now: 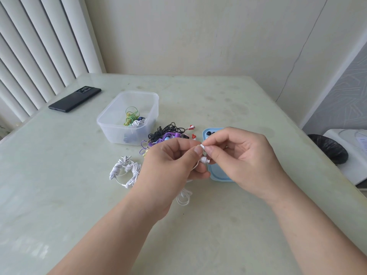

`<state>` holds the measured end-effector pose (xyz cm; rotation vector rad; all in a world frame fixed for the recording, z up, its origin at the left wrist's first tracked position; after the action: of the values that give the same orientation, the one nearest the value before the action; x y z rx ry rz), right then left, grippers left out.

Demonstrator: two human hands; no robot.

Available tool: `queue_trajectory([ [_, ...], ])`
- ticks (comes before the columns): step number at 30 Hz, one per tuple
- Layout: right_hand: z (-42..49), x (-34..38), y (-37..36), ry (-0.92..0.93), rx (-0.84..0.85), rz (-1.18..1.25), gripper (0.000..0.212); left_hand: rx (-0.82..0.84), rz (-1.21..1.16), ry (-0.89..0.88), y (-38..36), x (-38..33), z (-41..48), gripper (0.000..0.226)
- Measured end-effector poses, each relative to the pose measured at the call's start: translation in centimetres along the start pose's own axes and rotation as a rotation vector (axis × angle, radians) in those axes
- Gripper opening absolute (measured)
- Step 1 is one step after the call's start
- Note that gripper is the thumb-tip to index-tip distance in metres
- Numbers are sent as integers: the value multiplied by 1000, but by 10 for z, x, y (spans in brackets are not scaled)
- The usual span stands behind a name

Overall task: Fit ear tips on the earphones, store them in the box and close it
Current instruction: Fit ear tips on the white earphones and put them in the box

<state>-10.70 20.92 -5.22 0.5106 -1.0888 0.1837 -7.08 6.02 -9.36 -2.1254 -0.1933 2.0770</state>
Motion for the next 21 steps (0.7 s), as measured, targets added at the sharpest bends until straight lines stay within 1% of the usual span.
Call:
queue_trajectory([
  [4, 0, -2, -3, -9, 11, 50, 17, -9, -3, -3, 2, -2, 0, 12],
  [7, 1, -5, 1, -40, -40, 133, 24, -16, -6, -2, 3, -2, 0, 11],
  [11, 1, -14, 5, -128, -99, 254, 16, 3, -12, -7, 1, -3, 0, 11],
  [17, -1, -25, 0, -281, -32, 517, 12, 27, -29, -9, -2, -5, -1, 11],
  [19, -1, -26, -1, -300, -16, 532, 12, 14, -38, -6, -1, -4, -1, 11],
  [21, -1, -28, 5, -313, -62, 517, 14, -24, -62, 4, 2, -2, 0, 10],
])
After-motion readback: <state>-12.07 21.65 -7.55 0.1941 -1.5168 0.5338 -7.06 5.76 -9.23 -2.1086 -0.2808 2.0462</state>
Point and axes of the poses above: each hand's wrist, its own z-axis towards the middle knuckle, its own y-axis out of the back of the hand, x = y × z, the point moved 7 cm from there along z, towards the middle knuckle, and after that the axes turned 8 degrees about x, right-handed, at the moved point
